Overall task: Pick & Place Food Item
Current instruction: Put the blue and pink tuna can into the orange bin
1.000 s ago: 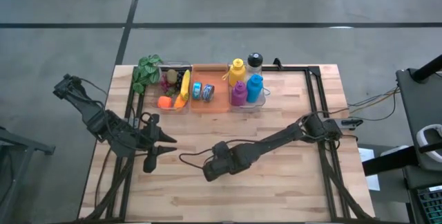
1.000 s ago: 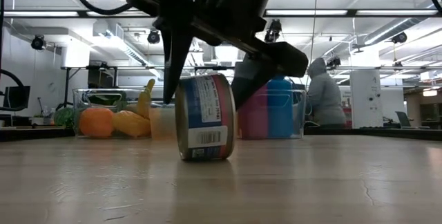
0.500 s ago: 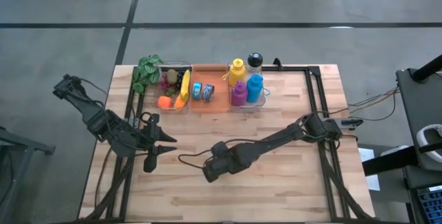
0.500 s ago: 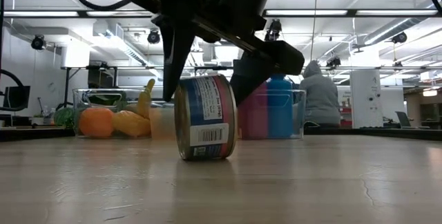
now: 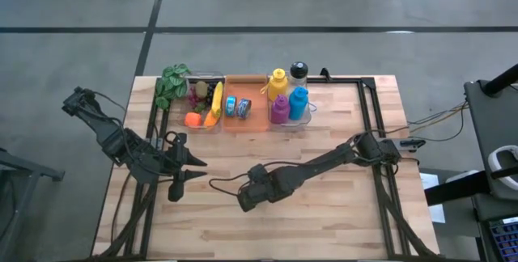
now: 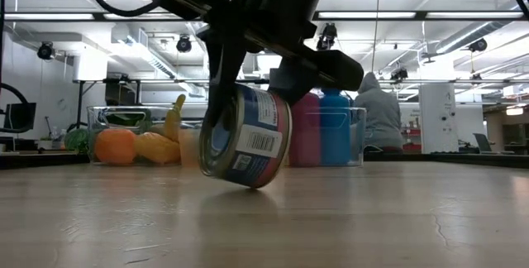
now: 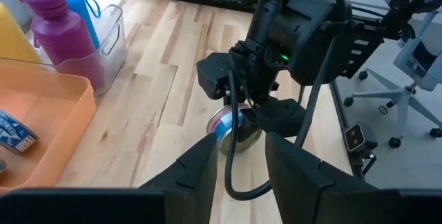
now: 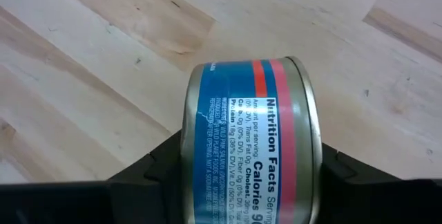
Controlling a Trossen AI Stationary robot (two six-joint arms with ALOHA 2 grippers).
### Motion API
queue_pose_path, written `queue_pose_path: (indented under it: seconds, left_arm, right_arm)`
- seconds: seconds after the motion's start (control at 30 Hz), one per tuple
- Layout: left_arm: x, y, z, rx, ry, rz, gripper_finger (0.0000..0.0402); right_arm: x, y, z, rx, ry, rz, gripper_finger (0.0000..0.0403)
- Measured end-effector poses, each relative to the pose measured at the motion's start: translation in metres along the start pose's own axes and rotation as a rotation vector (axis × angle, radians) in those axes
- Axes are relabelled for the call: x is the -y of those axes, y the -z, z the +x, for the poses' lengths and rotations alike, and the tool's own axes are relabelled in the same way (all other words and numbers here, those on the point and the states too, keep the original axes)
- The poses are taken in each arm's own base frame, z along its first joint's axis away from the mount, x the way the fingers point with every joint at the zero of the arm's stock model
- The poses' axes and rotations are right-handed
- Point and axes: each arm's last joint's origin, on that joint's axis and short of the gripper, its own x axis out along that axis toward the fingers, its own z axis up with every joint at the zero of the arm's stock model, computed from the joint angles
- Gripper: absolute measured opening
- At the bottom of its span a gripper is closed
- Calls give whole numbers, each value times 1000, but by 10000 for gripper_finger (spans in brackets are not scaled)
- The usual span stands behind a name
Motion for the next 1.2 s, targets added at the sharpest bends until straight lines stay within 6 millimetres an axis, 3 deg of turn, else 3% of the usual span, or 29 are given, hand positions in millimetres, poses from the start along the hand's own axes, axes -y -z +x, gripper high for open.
queue_pose_path:
  seconds: [0.23, 0.4, 0.6, 0.9, 1.2]
  left_arm:
    - [0, 0, 0, -4, -2, 3, 130]
    - [0, 0, 0, -4, -4, 3, 130]
    - [-1, 1, 0, -9, -7, 19, 128]
    - [-2, -3, -4, 10, 0, 17, 129]
    - [-11, -20, -32, 98, 62, -48, 129]
  right_arm:
    - [1, -2, 0, 7, 3, -2, 181]
    - [4, -18, -13, 40, 43, -12, 181]
    - [-1, -54, -50, 140, 34, -34, 181]
    - [3, -126, -74, 263, 6, -121, 181]
    - [23, -183, -85, 306, 12, -182, 181]
